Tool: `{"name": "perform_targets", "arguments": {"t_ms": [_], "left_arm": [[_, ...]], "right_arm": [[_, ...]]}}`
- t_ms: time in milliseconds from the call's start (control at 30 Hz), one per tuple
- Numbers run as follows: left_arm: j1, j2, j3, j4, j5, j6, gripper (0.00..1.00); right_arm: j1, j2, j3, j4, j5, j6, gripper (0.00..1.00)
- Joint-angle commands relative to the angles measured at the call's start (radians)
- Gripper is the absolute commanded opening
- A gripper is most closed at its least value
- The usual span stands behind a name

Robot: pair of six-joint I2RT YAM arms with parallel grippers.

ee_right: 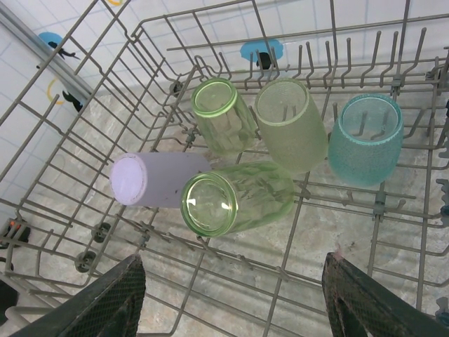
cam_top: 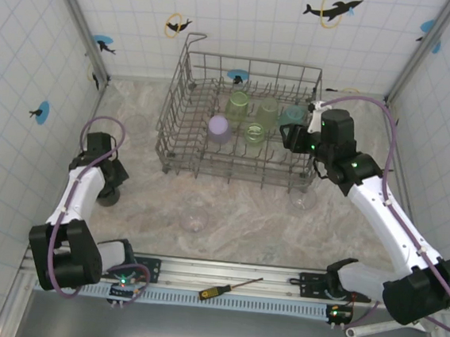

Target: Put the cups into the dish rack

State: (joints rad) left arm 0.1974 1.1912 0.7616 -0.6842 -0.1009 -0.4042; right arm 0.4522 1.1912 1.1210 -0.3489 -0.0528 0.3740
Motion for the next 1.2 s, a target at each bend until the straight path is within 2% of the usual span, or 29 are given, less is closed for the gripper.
{"name": "perform_targets", "arguments": {"t_ms": [0,167,400,733,833,1067,1167], "left_arm": [[0.004,-0.029,0.072,-0.04,0.034,-0.012,0.0],[0.004,-0.07,0.206,-0.104,0.071,-0.016,0.0],[0.004,-0.14,0.364,-0.092,0.211,-0.082,0.0],[0.005,-0.139,0.518,-0.002,0.437,-0.172,0.0],[0.005,-0.136,0.514,0.085,0.525,-0.228,0.0],[0.004,-0.144,0.434,0.449,0.724,-0.465,0.0],[-0.012,-0.119,0.439,0.565,0.771,-0.537,0.0]], "right_arm": [[0.005,-0.03,0.001,0.027,0.001,0.002,0.69],[0.006,-0.039,-0.02,0.031,-0.009,0.005,0.69],[0.004,-0.053,-0.042,0.039,-0.014,0.003,0.7],[-0.002,-0.031,-0.043,0.07,-0.07,0.009,0.71],[-0.009,-0.013,-0.04,0.104,-0.115,0.03,0.72],[-0.016,0.062,-0.031,0.217,-0.239,0.116,0.72],[-0.026,0.102,-0.029,0.285,-0.32,0.173,0.72]]}}
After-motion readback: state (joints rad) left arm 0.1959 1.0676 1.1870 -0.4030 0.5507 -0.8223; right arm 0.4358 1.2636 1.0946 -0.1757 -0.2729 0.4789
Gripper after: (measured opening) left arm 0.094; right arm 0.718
